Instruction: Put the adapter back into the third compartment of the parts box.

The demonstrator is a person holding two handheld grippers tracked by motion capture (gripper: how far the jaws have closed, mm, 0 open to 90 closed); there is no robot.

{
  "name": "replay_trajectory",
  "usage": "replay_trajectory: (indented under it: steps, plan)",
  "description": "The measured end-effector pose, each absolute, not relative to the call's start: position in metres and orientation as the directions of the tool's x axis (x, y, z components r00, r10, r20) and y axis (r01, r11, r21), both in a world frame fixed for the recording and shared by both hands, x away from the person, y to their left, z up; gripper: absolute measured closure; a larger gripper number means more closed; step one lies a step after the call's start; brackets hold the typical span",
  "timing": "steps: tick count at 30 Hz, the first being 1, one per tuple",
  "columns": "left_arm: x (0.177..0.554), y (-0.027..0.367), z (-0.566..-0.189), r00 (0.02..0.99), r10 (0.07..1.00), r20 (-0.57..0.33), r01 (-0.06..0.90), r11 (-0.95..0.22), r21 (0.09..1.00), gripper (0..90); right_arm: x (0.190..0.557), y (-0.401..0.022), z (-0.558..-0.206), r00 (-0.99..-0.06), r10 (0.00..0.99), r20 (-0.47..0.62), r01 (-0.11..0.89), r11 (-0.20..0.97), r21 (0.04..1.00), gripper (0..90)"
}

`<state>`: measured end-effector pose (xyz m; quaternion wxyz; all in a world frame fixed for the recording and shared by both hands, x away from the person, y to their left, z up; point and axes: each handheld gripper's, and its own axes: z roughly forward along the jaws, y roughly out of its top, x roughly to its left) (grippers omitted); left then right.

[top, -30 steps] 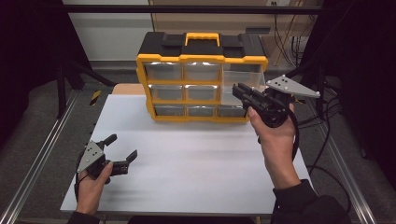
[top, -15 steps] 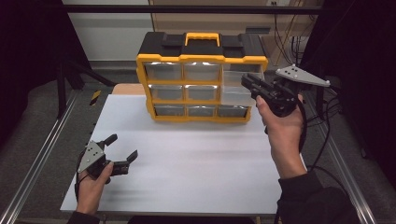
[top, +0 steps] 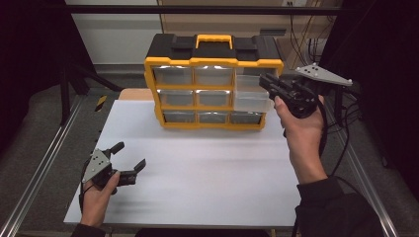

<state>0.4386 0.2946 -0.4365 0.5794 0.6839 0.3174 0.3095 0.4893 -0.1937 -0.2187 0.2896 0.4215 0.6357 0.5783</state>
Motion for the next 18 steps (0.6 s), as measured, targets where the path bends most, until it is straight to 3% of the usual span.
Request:
replay_trajectory:
  steps: [18]
  plan:
    - [0.439, 0.294, -0.436, 0.610, 0.791, 0.057, 0.075, -0.128, 0.989, 1.2, 0.505, -0.201, -0.223, -0.439, 0.892, 0.102, 0.223, -0.002, 0.975, 76.3]
